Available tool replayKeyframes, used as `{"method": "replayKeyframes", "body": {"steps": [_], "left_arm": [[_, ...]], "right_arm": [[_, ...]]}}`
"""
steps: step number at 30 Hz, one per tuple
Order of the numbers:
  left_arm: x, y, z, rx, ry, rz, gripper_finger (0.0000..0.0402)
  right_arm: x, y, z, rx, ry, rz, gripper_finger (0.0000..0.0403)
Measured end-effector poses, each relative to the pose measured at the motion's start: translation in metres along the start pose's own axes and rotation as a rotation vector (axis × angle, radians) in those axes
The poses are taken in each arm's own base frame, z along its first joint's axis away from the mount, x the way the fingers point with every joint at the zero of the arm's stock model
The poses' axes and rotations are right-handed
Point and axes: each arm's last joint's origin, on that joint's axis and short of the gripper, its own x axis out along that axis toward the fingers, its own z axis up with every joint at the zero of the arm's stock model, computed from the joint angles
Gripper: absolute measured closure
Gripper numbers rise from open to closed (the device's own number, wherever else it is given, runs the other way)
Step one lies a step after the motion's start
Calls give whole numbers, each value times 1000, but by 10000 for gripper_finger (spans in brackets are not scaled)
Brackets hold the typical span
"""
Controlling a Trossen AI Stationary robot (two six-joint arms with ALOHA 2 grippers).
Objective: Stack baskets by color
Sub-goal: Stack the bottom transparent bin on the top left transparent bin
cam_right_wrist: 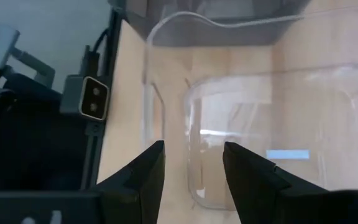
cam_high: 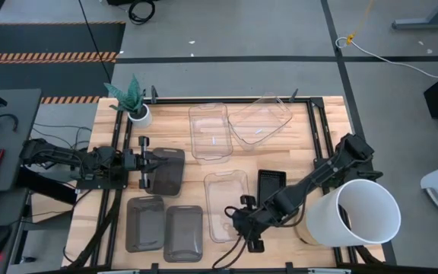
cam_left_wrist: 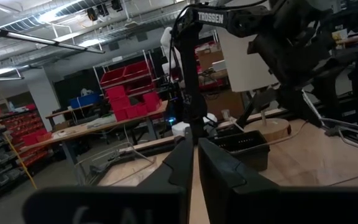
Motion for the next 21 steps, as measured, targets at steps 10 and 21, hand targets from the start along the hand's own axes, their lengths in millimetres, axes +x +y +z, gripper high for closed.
{"method": "replayKeyframes", "body": {"steps": [10,21], "left_arm": [[0,0,0,0,-1,0,371],[0,0,0,0,1,0,371]], "right_arm": [[7,21,0,-98,-105,54,234],[26,23,-5,-104,-94,15,234]]}}
